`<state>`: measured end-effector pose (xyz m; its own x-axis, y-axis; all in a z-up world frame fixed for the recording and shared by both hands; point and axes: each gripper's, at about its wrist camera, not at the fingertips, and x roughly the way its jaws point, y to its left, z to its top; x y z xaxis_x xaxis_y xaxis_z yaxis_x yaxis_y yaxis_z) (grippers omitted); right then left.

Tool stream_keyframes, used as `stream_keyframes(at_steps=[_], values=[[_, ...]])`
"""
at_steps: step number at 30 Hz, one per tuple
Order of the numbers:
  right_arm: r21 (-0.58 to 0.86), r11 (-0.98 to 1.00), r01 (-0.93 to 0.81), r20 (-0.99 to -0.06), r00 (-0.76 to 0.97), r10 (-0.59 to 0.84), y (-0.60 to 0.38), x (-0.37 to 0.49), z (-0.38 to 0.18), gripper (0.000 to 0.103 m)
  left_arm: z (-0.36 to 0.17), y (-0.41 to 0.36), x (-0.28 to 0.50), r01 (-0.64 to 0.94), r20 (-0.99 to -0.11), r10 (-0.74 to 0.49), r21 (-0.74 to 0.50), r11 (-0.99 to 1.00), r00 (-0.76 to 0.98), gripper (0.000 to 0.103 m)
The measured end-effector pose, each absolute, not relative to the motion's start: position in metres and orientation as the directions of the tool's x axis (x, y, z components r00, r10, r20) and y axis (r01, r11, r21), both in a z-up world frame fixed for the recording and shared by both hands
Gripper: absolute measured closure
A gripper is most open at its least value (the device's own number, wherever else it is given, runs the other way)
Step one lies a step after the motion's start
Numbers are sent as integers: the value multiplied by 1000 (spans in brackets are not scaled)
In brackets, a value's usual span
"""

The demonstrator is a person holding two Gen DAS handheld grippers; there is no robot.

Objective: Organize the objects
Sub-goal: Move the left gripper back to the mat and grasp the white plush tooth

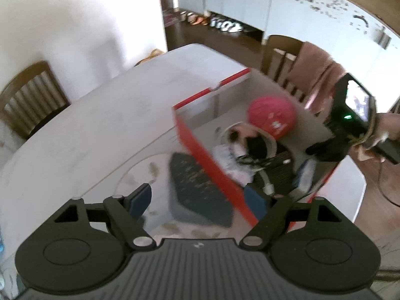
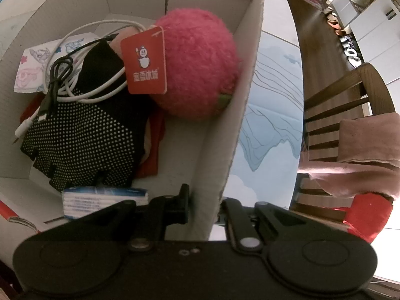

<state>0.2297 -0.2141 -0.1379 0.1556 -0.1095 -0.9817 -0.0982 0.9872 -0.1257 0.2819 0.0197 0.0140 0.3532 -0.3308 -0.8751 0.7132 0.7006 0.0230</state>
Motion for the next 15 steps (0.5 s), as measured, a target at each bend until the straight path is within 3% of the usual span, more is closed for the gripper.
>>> stream_keyframes(at_steps=[6,9,15], values=[[-133,986,-99,-982,149,-118,-213,230,-138,93,-14,49,287,718,-894,-302,31,695,331,15],[-134,986,-95,-982,146,-120,-212,230,-138,93,-38,56,285,733,-906,-282,44,679,316,2],[-139,987,-86,-982,143,-126,-211,231,-138,93,-96,65,282,770,-945,-212,60,635,248,1]])
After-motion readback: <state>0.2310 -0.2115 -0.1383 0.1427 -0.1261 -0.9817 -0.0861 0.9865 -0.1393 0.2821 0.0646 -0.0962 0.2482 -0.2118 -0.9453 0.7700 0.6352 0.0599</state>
